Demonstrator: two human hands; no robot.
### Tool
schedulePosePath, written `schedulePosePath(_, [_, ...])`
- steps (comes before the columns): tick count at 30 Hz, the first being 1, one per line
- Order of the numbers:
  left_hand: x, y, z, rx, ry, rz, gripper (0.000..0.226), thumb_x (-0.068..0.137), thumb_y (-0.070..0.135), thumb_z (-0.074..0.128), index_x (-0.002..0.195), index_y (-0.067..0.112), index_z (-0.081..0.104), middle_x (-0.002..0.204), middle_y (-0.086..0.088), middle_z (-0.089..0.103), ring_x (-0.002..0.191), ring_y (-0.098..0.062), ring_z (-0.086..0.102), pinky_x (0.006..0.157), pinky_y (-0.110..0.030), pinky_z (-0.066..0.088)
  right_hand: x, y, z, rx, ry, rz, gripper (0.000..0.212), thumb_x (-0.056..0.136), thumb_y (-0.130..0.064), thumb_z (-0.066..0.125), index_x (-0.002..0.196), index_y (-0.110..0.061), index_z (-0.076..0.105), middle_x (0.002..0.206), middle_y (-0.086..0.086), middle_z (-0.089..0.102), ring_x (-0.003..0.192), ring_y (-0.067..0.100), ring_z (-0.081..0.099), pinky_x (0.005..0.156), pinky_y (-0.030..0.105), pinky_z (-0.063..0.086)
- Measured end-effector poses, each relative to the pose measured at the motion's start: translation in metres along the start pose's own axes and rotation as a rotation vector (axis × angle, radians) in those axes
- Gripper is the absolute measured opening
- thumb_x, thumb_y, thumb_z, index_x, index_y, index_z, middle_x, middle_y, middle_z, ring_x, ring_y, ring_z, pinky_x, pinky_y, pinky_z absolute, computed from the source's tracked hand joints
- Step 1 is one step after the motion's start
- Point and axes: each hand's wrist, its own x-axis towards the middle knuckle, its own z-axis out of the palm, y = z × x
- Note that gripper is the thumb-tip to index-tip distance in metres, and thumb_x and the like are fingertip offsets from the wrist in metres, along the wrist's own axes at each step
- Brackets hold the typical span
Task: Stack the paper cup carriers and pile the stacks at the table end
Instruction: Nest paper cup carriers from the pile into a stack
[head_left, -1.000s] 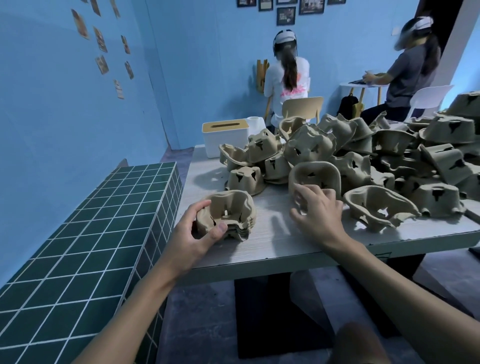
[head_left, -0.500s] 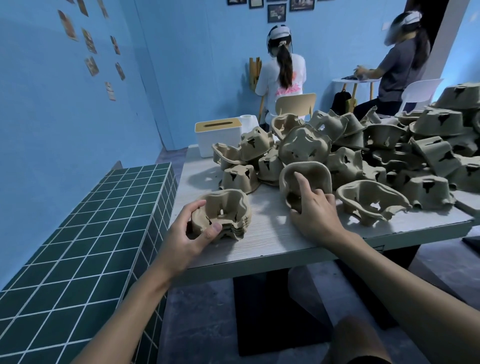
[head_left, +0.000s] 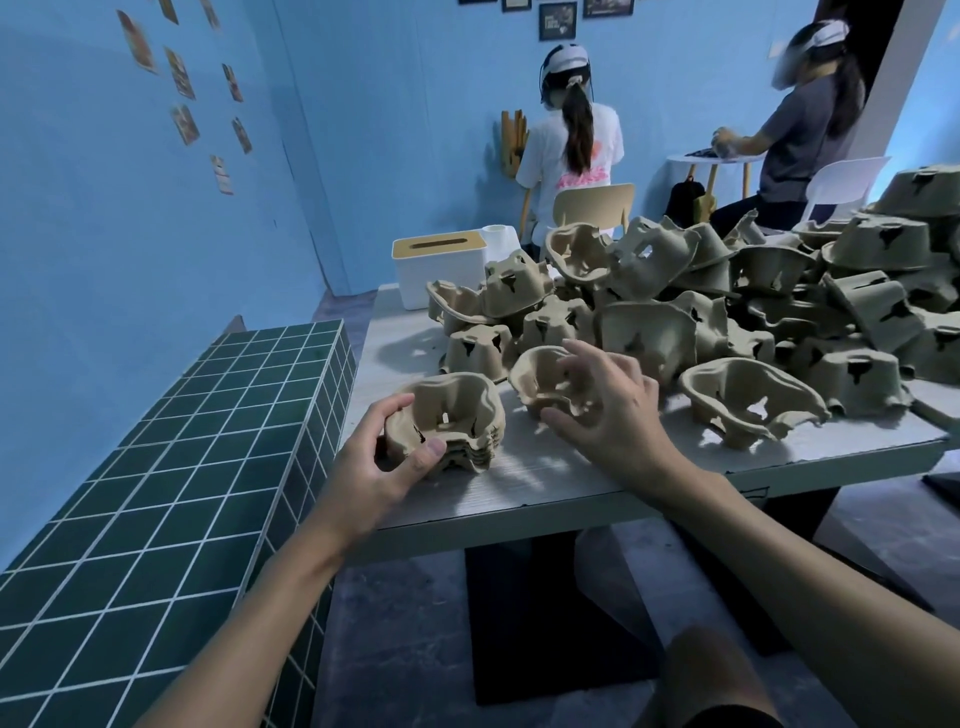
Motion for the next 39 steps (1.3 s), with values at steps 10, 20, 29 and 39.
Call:
schedulePosePath(10, [0.0,0.0,0.0,0.004,-0.003,-0.009,0.073,0.066,0.072,0.067,0.131,0.043,0.051,0.132,0.022,0.056,0.123,0.0,0.054,0.103,-0.025,0.043,0.001,0.012,-0.011,-0.049,-0.149,0.115,0.05,0.078,-0.024,0.081,0.123,-0.009,0.065,0.133,0.006,0.046,0.124,0.019,0.03,0.098,0.012,0.018])
schedulePosePath(20, [-0.002,0.0,-0.002,0.026,0.006,-0.015,0.077,0.06,0.084,0.067,0.127,0.05,0.051,0.132,0.023,0.056,0.124,-0.002,0.055,0.108,-0.033,0.044,0.011,0.002,-0.007,0.1,0.037,0.07,0.01,0.082,-0.008,0.075,0.091,-0.008,0.074,0.109,0.0,0.064,0.105,0.022,0.053,0.088,0.022,0.039])
schedulePosePath(29, [-0.004,0.007,-0.002,0.034,-0.02,-0.07,0.096,0.058,0.075,0.069,0.144,0.042,0.04,0.135,0.018,0.054,0.123,0.001,0.054,0.106,-0.024,0.043,0.019,-0.034,-0.007,0.244,0.169,-0.112,0.014,0.083,-0.008,0.073,0.098,-0.008,0.071,0.111,-0.001,0.057,0.109,0.027,0.054,0.083,0.038,0.053])
schedulePosePath(39, [-0.002,0.003,0.001,-0.116,-0.012,-0.051,0.118,0.061,0.064,0.085,0.155,0.033,0.02,0.141,0.004,0.054,0.113,0.005,0.062,0.092,-0.016,0.051,0.014,-0.063,0.013,0.316,-0.003,-0.281,0.011,0.079,-0.001,0.072,0.09,-0.002,0.069,0.106,0.006,0.059,0.1,0.016,0.057,0.087,0.02,0.046])
